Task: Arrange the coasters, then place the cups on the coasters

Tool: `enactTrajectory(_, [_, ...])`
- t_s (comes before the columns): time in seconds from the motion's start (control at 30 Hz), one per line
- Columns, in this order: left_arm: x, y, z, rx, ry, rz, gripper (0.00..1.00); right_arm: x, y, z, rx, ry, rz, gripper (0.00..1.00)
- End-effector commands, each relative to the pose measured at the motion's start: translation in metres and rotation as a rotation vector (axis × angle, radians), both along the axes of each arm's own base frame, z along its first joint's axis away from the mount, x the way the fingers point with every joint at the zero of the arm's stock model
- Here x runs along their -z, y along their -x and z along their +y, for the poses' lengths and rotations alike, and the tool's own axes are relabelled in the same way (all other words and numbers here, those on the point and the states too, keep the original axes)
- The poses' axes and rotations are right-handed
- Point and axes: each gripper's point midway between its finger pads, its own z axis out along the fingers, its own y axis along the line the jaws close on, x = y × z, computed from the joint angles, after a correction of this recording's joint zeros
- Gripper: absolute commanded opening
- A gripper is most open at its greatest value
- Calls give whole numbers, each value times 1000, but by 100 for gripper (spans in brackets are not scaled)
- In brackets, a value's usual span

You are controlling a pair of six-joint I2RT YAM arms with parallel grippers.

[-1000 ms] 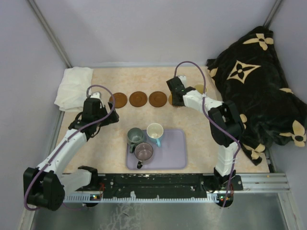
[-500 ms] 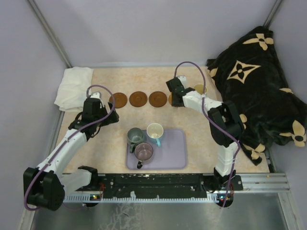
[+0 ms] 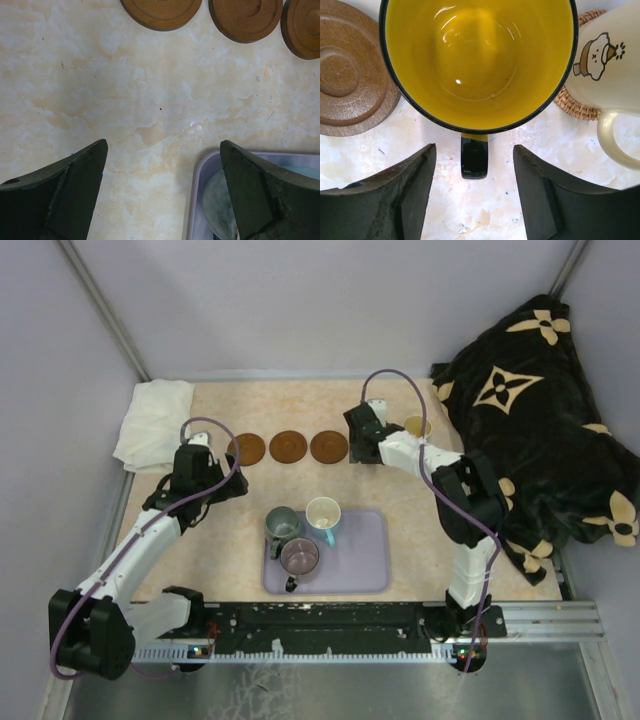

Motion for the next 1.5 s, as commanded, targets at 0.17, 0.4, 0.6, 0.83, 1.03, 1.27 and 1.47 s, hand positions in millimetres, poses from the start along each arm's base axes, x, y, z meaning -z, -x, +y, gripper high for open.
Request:
enactTrajectory(0.17, [-14,-5,-2,11,8,-32,99,-59,4,7,-1,8,-137,74])
enactTrajectory(0.4, [-17,-5,-3,17,13,-41,99,-96,21,-1,22,4,-213,78])
enactTrajectory(0.6, [-22,-3,-10,39,45,-47,99,-123,49,-3,23,-52,-280,78])
enactTrajectory(0.83, [-38,5,-30,106,16,-113,100,-131,90,7,-56,-145,-319,77])
enactTrajectory(1.03, [-41,21,-57,172,22,-128,100,-127,127,21,-133,-183,-294,68])
enactTrajectory(1.27, [-32,28,-56,149,35,-101,100,-123,178,59,-264,-227,-239,56])
enactTrajectory(1.47, [-30,24,-57,124,41,-78,100,-105,202,83,-300,-225,-168,49])
